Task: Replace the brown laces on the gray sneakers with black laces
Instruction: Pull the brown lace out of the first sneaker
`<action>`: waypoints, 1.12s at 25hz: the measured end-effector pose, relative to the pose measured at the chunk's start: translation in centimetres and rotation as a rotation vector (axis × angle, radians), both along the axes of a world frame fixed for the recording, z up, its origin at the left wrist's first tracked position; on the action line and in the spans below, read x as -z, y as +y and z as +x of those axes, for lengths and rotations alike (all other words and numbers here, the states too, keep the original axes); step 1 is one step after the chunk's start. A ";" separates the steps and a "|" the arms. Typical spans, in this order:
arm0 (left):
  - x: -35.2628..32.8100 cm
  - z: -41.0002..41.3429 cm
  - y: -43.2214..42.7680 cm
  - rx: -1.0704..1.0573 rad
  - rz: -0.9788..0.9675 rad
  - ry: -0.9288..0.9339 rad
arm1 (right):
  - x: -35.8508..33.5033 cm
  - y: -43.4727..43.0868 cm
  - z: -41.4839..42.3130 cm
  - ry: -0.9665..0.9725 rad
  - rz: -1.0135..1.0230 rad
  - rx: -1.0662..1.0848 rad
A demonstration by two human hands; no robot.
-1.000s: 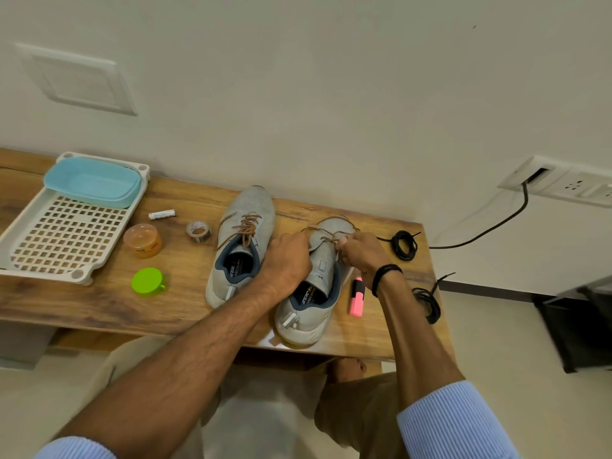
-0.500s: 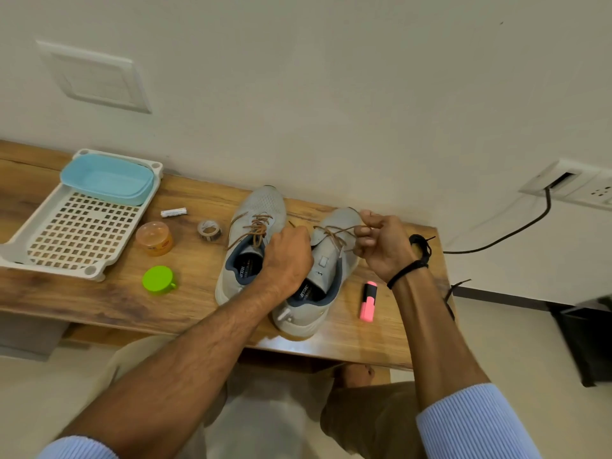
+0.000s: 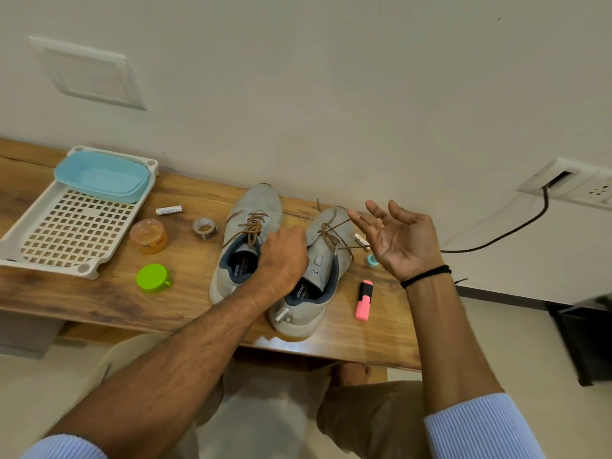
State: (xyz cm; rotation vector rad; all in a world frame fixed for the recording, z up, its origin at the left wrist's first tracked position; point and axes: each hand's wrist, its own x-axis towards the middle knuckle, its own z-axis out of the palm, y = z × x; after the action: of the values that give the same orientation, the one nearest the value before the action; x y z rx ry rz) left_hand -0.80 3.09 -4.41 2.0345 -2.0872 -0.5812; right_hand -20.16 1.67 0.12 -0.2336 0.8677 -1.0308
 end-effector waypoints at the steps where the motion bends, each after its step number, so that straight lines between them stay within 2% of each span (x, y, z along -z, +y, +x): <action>1: -0.1 -0.1 0.1 0.007 0.004 -0.005 | -0.1 0.0 -0.1 -0.007 -0.013 0.012; 4: -0.1 -0.1 0.2 0.012 -0.003 -0.024 | -0.5 -0.2 -0.6 0.073 -0.062 0.041; 7: 0.1 -0.1 0.2 0.019 -0.001 -0.021 | -1.0 0.2 -1.0 -0.068 -0.063 0.109; 10: 0.3 -0.3 0.0 0.036 0.017 -0.023 | -1.1 0.2 -1.0 -0.009 -0.104 0.082; 16: 0.5 -0.3 -0.1 0.041 0.024 -0.032 | -1.4 0.4 -1.3 -0.257 -0.143 0.072; 18: 0.4 -0.3 -0.1 0.040 0.029 -0.029 | -1.4 0.5 -1.4 -0.427 -0.158 0.073; 20: 0.4 -0.3 -0.1 0.043 0.032 -0.025 | -2.0 0.5 -0.7 -0.390 -0.126 0.086; 23: 0.4 -0.3 0.0 0.042 0.029 -0.035 | -1.6 0.4 -0.6 -0.176 -0.096 0.065; 26: 0.4 -0.4 0.0 0.045 0.024 -0.037 | -1.5 0.6 -1.5 -0.308 -0.165 0.141; 28: 0.5 -0.4 0.0 0.046 0.021 -0.045 | -1.9 0.6 -2.2 -0.557 -0.111 0.133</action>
State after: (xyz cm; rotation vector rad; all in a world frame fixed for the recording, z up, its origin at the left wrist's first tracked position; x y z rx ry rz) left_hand -1.20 3.08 -4.88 2.0335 -2.1678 -0.5728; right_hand -22.37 2.26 1.97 0.0244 0.3245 -1.1911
